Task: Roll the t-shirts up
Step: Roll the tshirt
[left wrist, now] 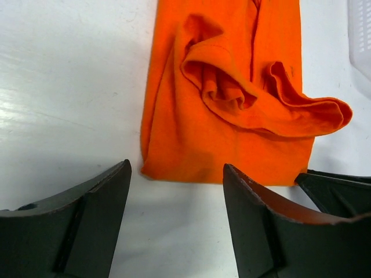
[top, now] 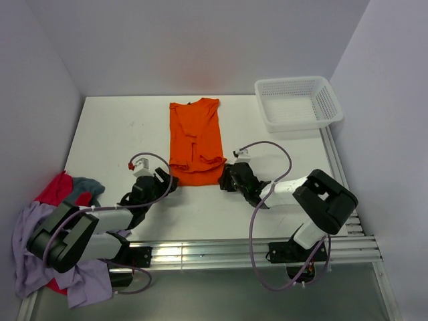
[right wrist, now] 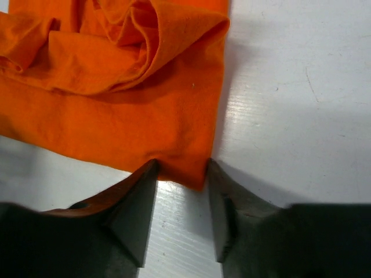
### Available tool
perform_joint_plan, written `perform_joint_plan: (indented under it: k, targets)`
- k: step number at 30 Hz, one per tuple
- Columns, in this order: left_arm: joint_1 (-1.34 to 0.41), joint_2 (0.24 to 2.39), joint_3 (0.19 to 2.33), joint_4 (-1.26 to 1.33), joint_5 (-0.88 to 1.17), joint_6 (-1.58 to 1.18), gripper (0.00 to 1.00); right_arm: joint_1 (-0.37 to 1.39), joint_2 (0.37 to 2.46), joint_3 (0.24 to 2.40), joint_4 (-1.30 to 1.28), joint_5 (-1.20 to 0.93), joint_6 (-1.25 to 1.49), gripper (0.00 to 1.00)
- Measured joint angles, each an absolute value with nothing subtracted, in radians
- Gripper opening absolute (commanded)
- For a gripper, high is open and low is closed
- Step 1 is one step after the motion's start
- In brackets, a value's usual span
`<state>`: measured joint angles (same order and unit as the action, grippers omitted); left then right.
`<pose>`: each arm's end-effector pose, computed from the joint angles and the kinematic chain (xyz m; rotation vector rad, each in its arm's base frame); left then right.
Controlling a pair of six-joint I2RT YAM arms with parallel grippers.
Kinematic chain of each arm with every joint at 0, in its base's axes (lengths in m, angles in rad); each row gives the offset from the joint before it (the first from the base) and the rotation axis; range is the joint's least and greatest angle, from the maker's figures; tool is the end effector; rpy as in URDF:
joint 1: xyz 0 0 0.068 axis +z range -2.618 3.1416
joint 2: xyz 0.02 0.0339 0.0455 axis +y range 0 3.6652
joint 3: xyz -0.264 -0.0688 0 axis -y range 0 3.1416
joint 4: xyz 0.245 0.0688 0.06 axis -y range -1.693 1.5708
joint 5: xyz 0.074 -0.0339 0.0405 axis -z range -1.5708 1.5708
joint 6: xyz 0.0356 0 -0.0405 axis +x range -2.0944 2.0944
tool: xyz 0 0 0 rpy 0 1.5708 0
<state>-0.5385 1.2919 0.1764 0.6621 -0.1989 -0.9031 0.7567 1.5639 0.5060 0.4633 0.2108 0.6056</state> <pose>0.1812 -0.1000 0.1259 -0.5058 2.0264 -0.7038 0.2093 0.1874 0.1325 -0.0428 2.2038 0.5549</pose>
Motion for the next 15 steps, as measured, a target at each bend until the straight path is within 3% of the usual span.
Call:
perform_joint_plan:
  k: [5,11,13,15]
  targets:
    - [-0.538,1.267,0.172,0.623,-0.220,-0.908,0.65,0.757,1.590,0.517,0.477,0.211,0.611,0.30]
    - [-0.538,1.276,0.172,0.620,-0.233,-0.905,0.56,0.757,1.600,0.519,0.481,0.202,0.612,0.02]
    - [-0.538,1.284,0.173,0.625,-0.234,-0.904,0.52,0.757,1.602,0.521,0.480,0.201,0.612,0.00]
    - [-0.538,1.295,0.175,0.626,-0.235,-0.901,0.40,0.757,1.604,0.524,0.479,0.201,0.613,0.00]
